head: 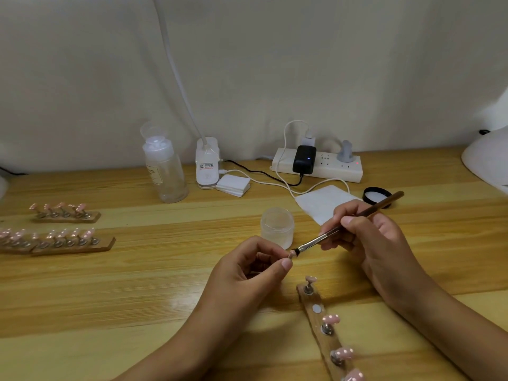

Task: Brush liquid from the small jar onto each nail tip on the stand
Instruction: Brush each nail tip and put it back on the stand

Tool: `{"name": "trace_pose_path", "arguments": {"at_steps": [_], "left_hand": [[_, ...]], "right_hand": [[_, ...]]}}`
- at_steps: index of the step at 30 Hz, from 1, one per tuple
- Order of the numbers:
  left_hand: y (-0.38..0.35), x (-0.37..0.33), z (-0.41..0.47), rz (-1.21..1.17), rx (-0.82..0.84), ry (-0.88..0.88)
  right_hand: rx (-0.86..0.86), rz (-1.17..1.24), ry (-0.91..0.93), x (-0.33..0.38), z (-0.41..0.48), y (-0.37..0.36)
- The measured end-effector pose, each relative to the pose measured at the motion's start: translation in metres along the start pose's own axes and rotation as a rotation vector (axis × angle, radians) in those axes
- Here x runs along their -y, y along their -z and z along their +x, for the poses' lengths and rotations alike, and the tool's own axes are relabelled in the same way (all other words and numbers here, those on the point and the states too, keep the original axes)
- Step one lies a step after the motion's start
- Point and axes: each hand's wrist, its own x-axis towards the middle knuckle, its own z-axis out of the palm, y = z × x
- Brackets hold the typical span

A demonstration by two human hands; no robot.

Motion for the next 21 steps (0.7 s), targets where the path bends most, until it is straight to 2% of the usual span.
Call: {"name": "trace_pose_path", "arguments": {"at_steps": [5,8,12,21], "left_hand": [[0.0006,-0.0001,0.0001,0.004,0.006,0.016],[0.0007,-0.0001,-0.0005,-0.009,0.003,0.015],[0.0005,-0.0009,-0.0007,-0.020,0.005,0.005],[-0.0006,-0.0012,0.0003,-0.080,-0.007,0.010]], "right_hand": [[-0.037,0.059,0.016,-0.0006,0.0006,0.0032],[0.020,0.118,0.024,0.0004,0.0005,0.0037],[0.070,0.051,0.022,0.0005,-0.0002,0.0007],[-0.068,-0.009,0.017,-0.0013,0.0001,0.0019]]}}
